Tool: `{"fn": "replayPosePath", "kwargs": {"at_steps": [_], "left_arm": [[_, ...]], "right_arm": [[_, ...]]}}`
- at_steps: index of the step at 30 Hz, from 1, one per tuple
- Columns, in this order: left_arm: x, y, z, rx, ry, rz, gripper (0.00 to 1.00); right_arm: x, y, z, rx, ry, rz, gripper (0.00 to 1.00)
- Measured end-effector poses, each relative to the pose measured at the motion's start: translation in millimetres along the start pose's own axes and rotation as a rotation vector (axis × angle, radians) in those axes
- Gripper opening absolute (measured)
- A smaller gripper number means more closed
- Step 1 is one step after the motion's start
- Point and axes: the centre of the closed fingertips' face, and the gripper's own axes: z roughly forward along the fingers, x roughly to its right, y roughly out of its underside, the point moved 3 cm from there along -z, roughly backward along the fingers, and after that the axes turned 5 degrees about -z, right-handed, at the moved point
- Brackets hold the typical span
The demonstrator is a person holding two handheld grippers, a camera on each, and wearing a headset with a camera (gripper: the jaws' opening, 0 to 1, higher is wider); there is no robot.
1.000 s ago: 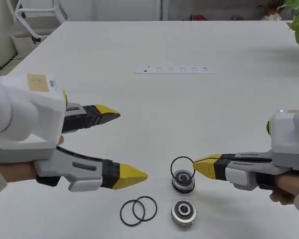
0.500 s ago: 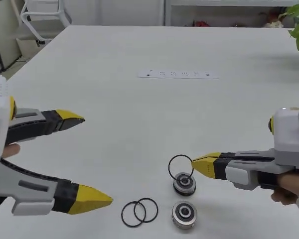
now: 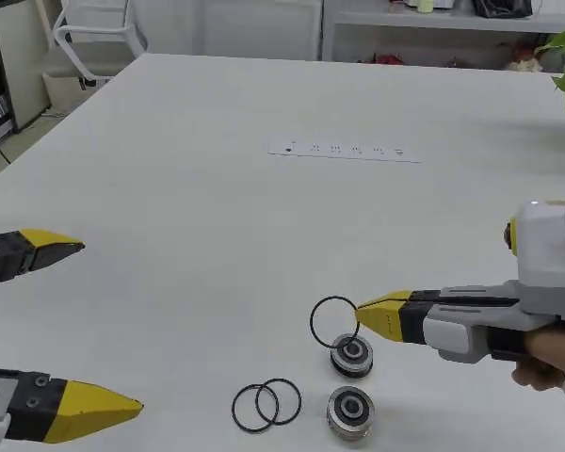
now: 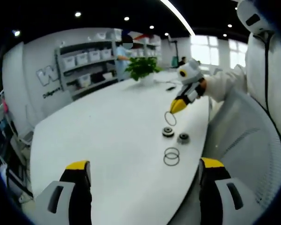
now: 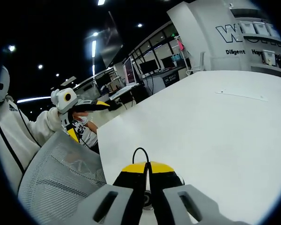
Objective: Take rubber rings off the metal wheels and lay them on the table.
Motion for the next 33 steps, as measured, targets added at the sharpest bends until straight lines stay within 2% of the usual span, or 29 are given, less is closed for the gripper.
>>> {"fn": "replayPosePath", "kwargs": {"at_steps": [4,8,18,25,33], "left_arm": [[-2.4,9.5,-7.6,-0.006,-0.029,-0.023,0.98],[-2.4,13.6,-13.2,0.007,-0.046,-0.053,0.98],[2.3,22.2,-16.5,0.006,-0.057,-0.088,0.99],[4.8,23.3,-16.7,0.01,-0.056,-0.097,0.99],[5.0,25.3,-17.5,0.01,-0.065,-0.115,0.98]], "right_arm": [[-4.5,-3.9,2.2,-0.009,-0.019,-0.014,0.0],[-9.7,-8.0,4.5,-0.02,-0.041,-0.025,0.0],[-22.3,-14.3,14.7,-0.053,-0.094,-0.058,0.0],[-29.4,-9.5,27.3,-0.096,-0.127,-0.077,0.0],[-36.6,6.3,43.8,-0.165,-0.167,-0.092,0.0]]}}
